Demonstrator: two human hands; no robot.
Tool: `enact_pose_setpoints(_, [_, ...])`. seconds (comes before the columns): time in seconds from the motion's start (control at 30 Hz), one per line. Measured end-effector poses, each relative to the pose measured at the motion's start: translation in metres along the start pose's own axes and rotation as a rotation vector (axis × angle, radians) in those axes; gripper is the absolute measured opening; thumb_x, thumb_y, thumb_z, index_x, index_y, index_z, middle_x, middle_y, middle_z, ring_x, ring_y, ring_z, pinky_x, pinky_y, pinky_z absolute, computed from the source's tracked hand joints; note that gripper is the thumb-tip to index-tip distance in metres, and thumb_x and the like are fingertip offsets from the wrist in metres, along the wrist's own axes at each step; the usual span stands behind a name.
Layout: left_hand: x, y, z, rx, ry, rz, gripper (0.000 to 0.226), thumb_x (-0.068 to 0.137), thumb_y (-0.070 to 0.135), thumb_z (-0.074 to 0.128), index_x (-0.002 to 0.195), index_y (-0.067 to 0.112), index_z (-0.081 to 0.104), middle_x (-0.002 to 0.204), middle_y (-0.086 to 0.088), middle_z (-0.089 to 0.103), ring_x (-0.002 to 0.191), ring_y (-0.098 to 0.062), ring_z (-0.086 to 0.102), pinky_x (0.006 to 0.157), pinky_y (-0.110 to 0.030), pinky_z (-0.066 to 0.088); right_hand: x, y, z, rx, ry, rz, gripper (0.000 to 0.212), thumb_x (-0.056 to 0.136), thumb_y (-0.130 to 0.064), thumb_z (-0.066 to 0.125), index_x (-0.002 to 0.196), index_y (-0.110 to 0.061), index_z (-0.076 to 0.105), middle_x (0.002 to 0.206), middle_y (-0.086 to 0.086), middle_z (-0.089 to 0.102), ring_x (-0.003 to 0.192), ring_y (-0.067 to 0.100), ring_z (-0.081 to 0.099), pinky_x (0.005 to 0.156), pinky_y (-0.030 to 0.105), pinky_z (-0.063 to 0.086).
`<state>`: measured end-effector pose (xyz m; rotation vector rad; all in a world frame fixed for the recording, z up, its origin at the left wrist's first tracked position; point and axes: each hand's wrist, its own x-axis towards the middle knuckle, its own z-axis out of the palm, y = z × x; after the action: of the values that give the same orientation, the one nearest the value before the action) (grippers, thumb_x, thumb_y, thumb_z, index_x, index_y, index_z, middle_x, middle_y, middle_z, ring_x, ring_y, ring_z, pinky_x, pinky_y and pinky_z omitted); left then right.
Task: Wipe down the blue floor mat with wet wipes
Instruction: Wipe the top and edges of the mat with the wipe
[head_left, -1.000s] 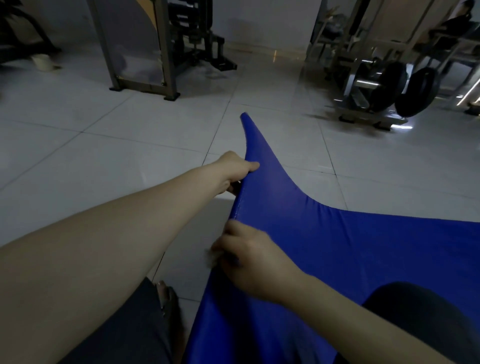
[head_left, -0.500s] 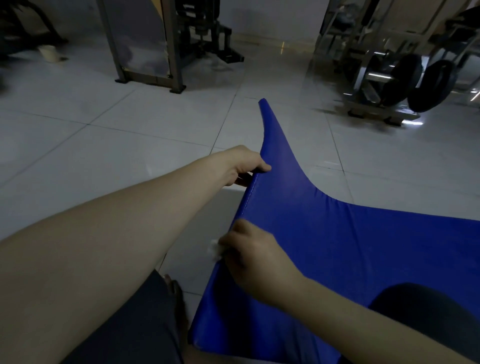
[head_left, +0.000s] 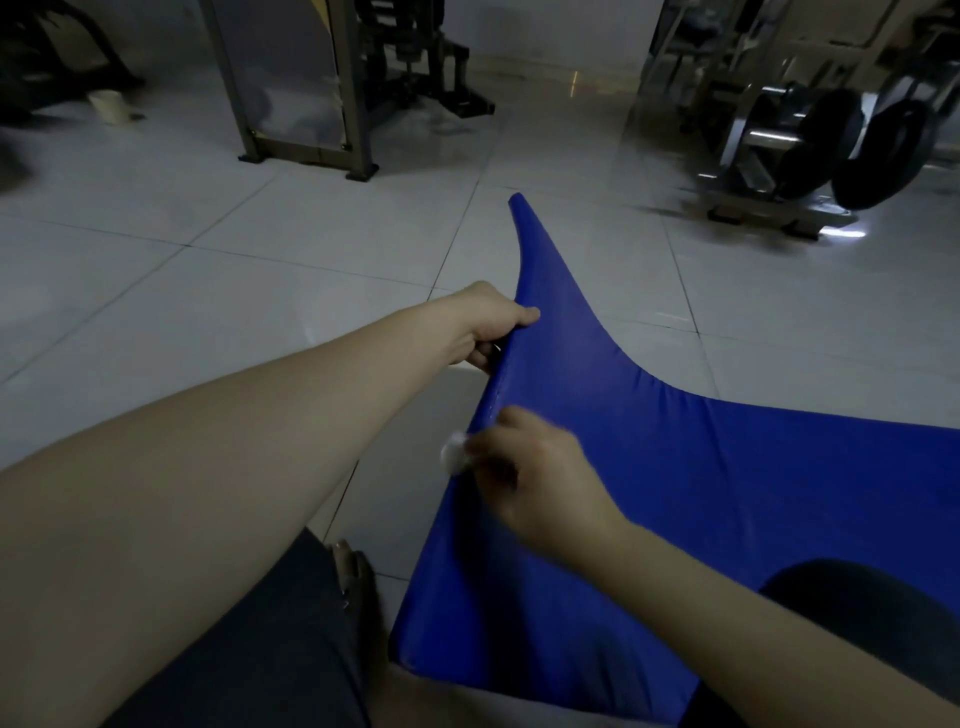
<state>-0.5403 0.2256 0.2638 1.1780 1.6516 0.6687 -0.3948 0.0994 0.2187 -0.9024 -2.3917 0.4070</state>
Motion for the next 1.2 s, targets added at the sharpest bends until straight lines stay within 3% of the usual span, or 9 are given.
enact_pose_setpoints(0.07, [0.0,-0.002,-0.002,-0.05,-0.012,-0.028,0.033,0.097,0.036,0.067,0.112,0.007,0.066,0.097,-0.009,0.075,0.078,-0.023,0.074,0.071,-0.038,0.064,-0.012,-0.015,0.002,0.032,-0.179,-0.121,0.028,0.094,-0.031,0.048,0.106,-0.018,0.071,0.097,-0.003,0.057,0.074,0.01,0.053,0.059,0.021,0.046])
enact_pose_setpoints(0.13, [-0.002,0.0,0.0,-0.041,-0.074,-0.037,0.029,0.093,0.033,0.073,0.107,0.008,0.068,0.097,-0.008,0.076,0.083,-0.022,0.075,0.077,-0.037,0.064,-0.002,-0.007,-0.003,-0.042,-0.171,-0.184,0.027,0.092,-0.027,0.05,0.104,-0.017,0.072,0.096,0.0,0.06,0.074,0.013,0.056,0.06,0.023,0.047])
enact_pose_setpoints(0.27, [-0.01,0.004,0.001,0.001,-0.195,-0.049,0.013,0.095,0.021,0.068,0.099,0.008,0.071,0.091,-0.005,0.072,0.066,-0.014,0.068,0.069,-0.029,0.06,0.036,0.041,-0.019,-0.102,0.175,0.087,0.012,0.095,-0.014,0.063,0.102,-0.017,0.073,0.094,-0.002,0.061,0.077,0.016,0.057,0.063,0.031,0.049])
enact_pose_setpoints(0.43, [-0.018,0.006,-0.003,0.081,-0.453,-0.195,0.041,0.103,0.043,0.055,0.123,0.009,0.068,0.115,-0.012,0.069,0.089,-0.025,0.072,0.087,-0.046,0.061,0.037,0.043,-0.009,-0.069,0.243,0.302,0.01,0.098,-0.017,0.06,0.103,-0.015,0.069,0.09,-0.006,0.056,0.075,0.011,0.052,0.062,0.025,0.047])
enact_pose_setpoints(0.7, [-0.013,-0.004,-0.002,-0.036,-0.167,-0.137,0.029,0.107,0.036,0.046,0.117,0.013,0.062,0.095,-0.009,0.072,0.074,-0.026,0.074,0.072,-0.043,0.064,-0.006,-0.014,0.012,0.009,-0.1,-0.175,0.014,0.093,-0.018,0.064,0.105,-0.016,0.069,0.097,0.0,0.056,0.075,0.014,0.055,0.059,0.031,0.054])
enact_pose_setpoints(0.83, [-0.017,0.002,-0.001,0.005,-0.225,-0.134,0.023,0.1,0.032,0.059,0.094,0.012,0.068,0.083,-0.003,0.071,0.065,-0.016,0.068,0.059,-0.027,0.058,0.034,0.032,-0.006,-0.053,0.188,0.049,0.013,0.094,-0.014,0.065,0.102,-0.019,0.073,0.097,0.0,0.058,0.078,0.019,0.058,0.062,0.041,0.054])
enact_pose_setpoints(0.93, [-0.015,-0.001,0.004,-0.007,-0.193,-0.155,0.017,0.094,0.02,0.064,0.105,0.009,0.072,0.089,-0.005,0.073,0.071,-0.015,0.07,0.061,-0.026,0.058,0.05,0.061,-0.016,-0.088,0.244,0.254,0.015,0.099,-0.022,0.061,0.108,-0.019,0.073,0.092,-0.003,0.055,0.074,0.015,0.053,0.063,0.04,0.051])
enact_pose_setpoints(1.03, [-0.012,-0.004,0.004,-0.102,-0.129,-0.184,0.02,0.102,0.023,0.058,0.107,0.005,0.067,0.078,-0.005,0.075,0.064,-0.015,0.067,0.056,-0.023,0.055,0.042,0.043,-0.002,-0.023,0.211,0.222,0.011,0.099,-0.02,0.062,0.103,-0.017,0.071,0.092,-0.01,0.053,0.073,0.004,0.048,0.062,0.022,0.04])
enact_pose_setpoints(1.2, [-0.003,-0.013,-0.003,-0.111,0.063,-0.12,0.018,0.105,0.025,0.056,0.095,0.011,0.062,0.087,-0.003,0.071,0.07,-0.015,0.068,0.053,-0.025,0.055,-0.001,-0.008,0.022,0.115,-0.098,-0.08,0.015,0.095,-0.024,0.063,0.108,-0.018,0.069,0.099,-0.009,0.056,0.079,0.011,0.057,0.064,0.023,0.049])
